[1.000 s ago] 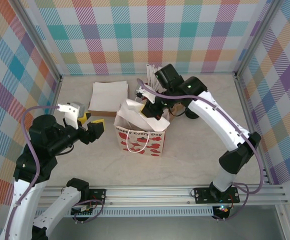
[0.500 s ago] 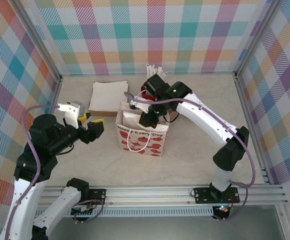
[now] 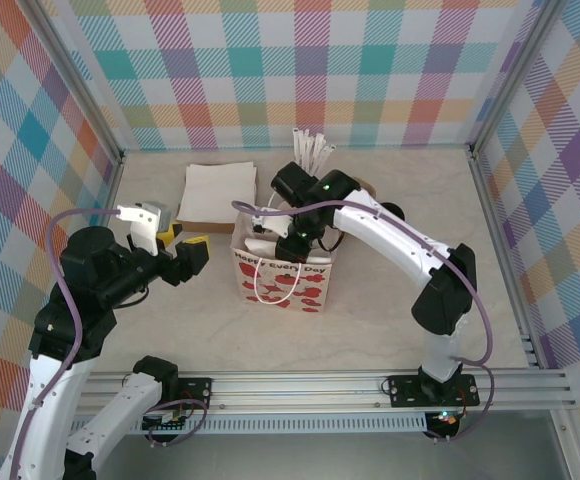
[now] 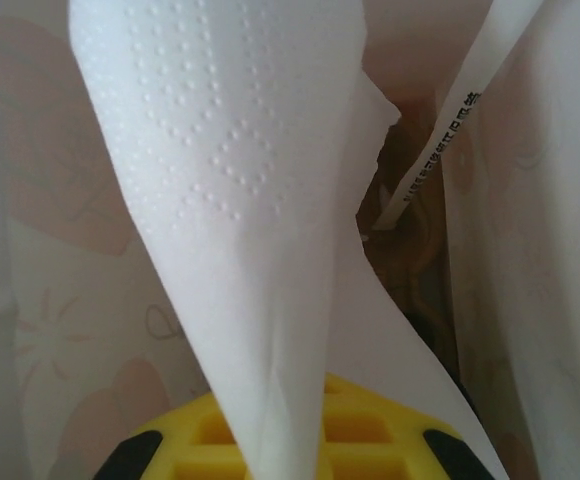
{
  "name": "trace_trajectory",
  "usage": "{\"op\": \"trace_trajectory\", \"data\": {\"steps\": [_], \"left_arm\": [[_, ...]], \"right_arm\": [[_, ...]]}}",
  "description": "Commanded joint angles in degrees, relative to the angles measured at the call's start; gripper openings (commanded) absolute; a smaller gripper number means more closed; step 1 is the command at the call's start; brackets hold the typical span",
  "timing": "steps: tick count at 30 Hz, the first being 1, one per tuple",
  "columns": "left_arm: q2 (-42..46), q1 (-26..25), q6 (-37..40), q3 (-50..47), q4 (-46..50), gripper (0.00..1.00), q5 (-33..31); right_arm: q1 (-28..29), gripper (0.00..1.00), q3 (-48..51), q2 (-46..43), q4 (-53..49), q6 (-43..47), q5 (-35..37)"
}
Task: Pack the takeout coffee
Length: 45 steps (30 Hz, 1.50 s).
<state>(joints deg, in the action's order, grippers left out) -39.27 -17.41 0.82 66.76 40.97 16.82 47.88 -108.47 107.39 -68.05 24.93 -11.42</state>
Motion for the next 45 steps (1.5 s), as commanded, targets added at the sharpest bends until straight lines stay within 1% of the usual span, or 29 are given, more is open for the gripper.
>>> {"op": "trace_trajectory", "data": {"steps": [1,4,10,17,21,23,26,31,33,36,42,45], "left_arm": [[-0.1,-0.3,-0.8,-1.0,-1.9,0.71,-0.2],[-0.2,-0.2,-0.9,-1.1,-2.0,0.71,-0.1],[-0.3,-0.3,-0.8,-1.2,-2.0,0.71,-0.1],[-0.3,-0.3,-0.9,-1.2,-2.3,0.71,-0.1],[-0.4,-0.3,-1.5,-1.5,-2.9,0.72,-0.3],[-0.5,-0.3,-2.2,-1.8,-3.5,0.74,-0.8],[-0.9,-0.3,-4.3,-2.9,-5.3,0.77,-2.3],[-1.6,-0.3,-8.2,-5.8,-8.8,0.79,-5.2],[-2.0,-0.2,-9.4,-6.6,-9.6,0.8,-6.8],[-2.3,-0.3,-10.6,-7.4,-10.1,0.8,-9.4],[-2.4,-0.2,-13.3,-9.5,-9.1,0.86,-16.8],[-2.3,-0.1,-14.9,-11.2,-10.3,0.92,-19.6]], "right_arm": [[0.6,0.09,-0.2,0.6,-1.7,0.5,0.4],[0.6,0.11,-0.7,0.7,-1.7,0.5,0.1],[0.6,0.27,-2.3,0.1,-2.0,0.3,-0.4],[0.5,0.4,-4.4,-1.4,-2.6,-0.3,0.2],[0.5,0.5,-5.3,-2.9,-2.8,-0.8,1.2],[0.4,0.56,-5.9,-3.8,-2.9,-1.4,2.1],[-0.1,0.62,-6.8,-5.3,-2.4,-3.2,4.1],[-2.0,0.67,-7.6,-9.1,-1.1,-7.2,4.5],[-2.7,0.7,-6.6,-11.3,-0.1,-8.3,4.2],[-3.9,0.78,-3.1,-15.5,3.3,-10.3,4.3],[-8.0,0.99,6.2,-25.2,11.3,-16.0,5.6],[-11.2,1.0,11.4,-29.8,15.1,-18.7,6.9]]}}
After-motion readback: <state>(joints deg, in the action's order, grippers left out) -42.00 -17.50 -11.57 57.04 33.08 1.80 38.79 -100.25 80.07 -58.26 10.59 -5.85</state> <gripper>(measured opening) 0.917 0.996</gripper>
